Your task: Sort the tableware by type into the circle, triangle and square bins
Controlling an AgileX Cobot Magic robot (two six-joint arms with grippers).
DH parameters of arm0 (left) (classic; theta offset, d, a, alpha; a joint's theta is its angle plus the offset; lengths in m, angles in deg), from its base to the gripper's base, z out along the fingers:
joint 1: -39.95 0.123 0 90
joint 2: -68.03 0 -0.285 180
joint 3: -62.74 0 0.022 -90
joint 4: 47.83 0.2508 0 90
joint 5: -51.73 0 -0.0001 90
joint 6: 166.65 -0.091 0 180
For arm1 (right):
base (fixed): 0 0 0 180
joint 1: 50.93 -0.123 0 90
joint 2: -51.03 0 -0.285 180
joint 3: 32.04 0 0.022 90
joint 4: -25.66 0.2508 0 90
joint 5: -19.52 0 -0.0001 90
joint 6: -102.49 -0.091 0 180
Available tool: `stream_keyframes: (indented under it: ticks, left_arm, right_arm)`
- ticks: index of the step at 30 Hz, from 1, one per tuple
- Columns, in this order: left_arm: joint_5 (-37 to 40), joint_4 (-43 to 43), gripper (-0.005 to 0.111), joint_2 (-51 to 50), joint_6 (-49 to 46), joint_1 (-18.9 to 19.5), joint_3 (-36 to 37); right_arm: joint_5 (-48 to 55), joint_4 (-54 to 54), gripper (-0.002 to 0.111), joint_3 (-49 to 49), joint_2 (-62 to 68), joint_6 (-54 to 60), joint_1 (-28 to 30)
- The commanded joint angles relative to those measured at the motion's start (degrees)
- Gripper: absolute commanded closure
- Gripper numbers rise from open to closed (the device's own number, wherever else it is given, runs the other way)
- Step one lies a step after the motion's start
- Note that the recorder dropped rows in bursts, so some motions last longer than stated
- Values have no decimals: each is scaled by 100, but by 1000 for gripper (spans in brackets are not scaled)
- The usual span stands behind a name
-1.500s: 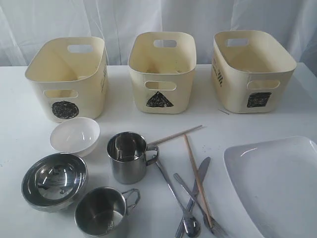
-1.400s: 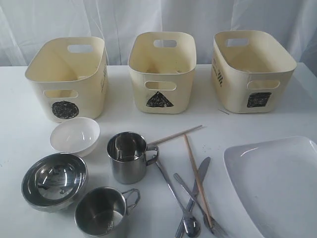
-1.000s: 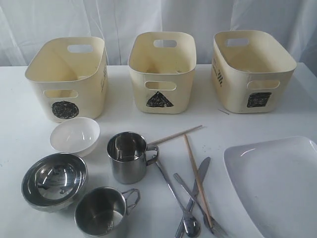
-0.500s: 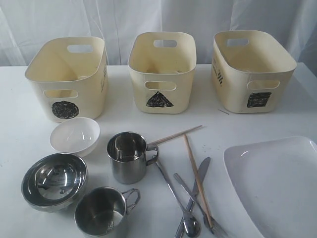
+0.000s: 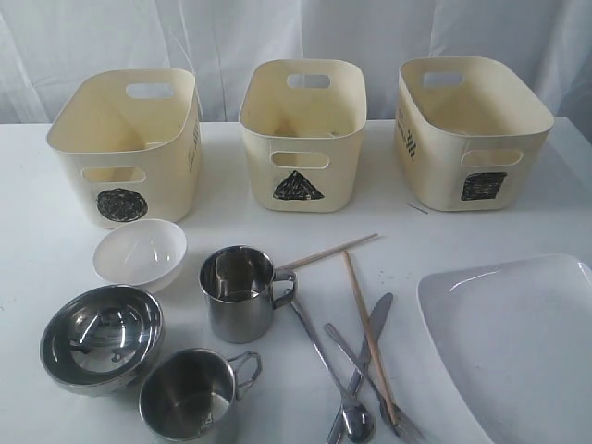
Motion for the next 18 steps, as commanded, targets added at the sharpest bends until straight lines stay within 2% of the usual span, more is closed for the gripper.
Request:
stream_keyframes:
  ticks: [1, 7, 10, 14, 18]
  left_arm:
    - [629, -137, 107, -1115, -906, -66, -677]
    - [879, 357, 107, -2742, -931, -169, -1604]
    - [1124, 369, 107, -3506, -1288, -169, -1897]
    - [1569, 383, 107, -4170, -1593, -169, -2004]
    - [1525, 403, 107, -4540, -1675, -169, -2012]
  right_arm:
    - [-73, -19, 108, -36, -33, -17, -11]
    - [-73, -19, 108, -36, -33, -17, -11]
    - [-73, -19, 108, -36, -33, -17, -11]
    - [-73, -19, 108, -36, -33, -17, -11]
    - [-73, -19, 108, -36, -33, -17, -11]
